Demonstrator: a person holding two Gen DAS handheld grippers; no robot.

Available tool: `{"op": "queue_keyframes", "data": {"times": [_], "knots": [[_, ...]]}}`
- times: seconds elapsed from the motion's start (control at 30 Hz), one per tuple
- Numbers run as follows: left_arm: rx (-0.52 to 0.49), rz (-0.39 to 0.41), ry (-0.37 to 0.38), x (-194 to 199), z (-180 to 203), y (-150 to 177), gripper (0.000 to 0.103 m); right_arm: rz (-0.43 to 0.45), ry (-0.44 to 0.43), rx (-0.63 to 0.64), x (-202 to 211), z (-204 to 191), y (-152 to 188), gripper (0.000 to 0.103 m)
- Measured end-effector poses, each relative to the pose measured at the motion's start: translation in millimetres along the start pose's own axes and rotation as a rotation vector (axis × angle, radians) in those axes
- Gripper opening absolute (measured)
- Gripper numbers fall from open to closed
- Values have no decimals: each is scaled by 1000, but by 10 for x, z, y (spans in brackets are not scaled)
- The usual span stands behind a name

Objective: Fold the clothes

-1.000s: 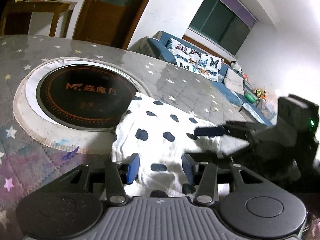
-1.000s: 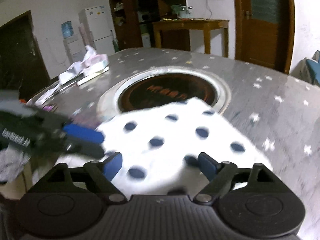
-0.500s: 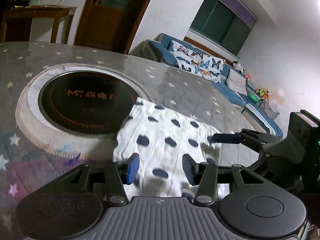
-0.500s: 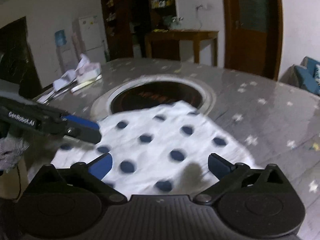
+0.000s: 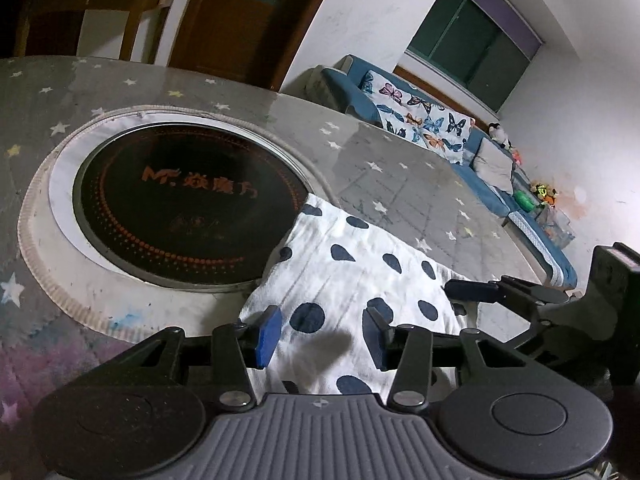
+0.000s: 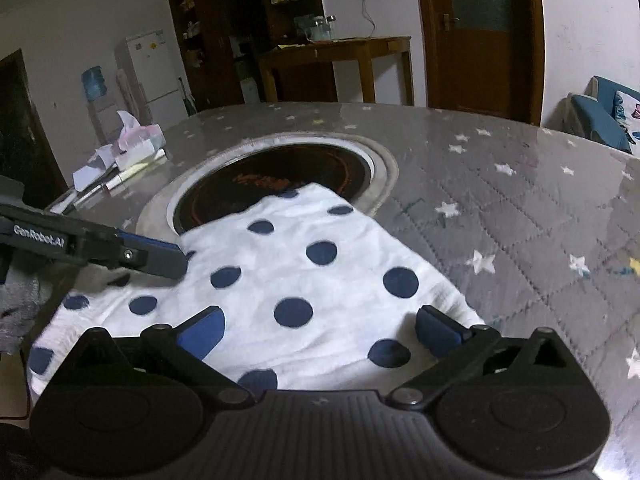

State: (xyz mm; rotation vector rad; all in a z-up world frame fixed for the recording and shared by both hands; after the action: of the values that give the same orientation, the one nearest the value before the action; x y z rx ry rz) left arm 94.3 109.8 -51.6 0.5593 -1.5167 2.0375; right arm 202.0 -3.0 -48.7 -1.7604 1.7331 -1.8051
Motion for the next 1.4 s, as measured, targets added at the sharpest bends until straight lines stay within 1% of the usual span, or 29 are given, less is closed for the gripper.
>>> {"op": "queue_keyframes", "data": {"times": [0.13, 0.23, 0.33, 0.4, 0.5, 0.6, 0.77, 0.93, 1.13, 1.27, 1.4], "knots": [[-9, 10, -8, 116, 17, -3, 51, 34, 23, 5, 24, 53, -151, 103], [-16, 9, -20, 217, 4, 48, 55, 39, 49, -23, -25, 182, -247, 103], [-28, 6, -33, 325, -17, 117, 59, 27, 62, -40, -95, 240, -261, 103], [-37, 1, -46, 382, -34, 157, 65, 18, 62, -34, -139, 229, -249, 103], [-58, -7, -62, 455, -42, 208, 67, -6, 70, -18, -217, 211, -203, 103], [-98, -8, -72, 553, -33, 245, 70, -28, 88, -12, -271, 227, -137, 103], [-177, -10, -88, 761, -38, 331, 74, -44, 107, 10, -243, 211, -96, 103], [-251, -29, -114, 914, -86, 444, 77, -41, 112, 24, -220, 198, -76, 103], [-341, -100, -144, 799, -45, 621, 77, -44, 130, 51, -211, 179, -47, 103], [-410, -119, -171, 694, -22, 674, 77, -43, 136, 46, -150, 199, -12, 103], [-429, -116, -171, 632, -15, 651, 77, -41, 163, 39, -53, 238, 52, 103]]}}
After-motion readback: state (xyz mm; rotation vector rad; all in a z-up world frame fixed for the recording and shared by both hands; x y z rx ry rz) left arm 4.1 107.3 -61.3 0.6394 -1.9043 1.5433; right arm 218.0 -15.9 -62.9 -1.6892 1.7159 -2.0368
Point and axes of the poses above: each gripper's, at about its wrist camera, not at the fingertips, and x roughly against the way its jaws point, z to its right, y to its underside, the point moved 8 cm from there along -x, roughly the way its jaws point, and after that the axes turned 11 degrees about -x, right-handed, at the moved point
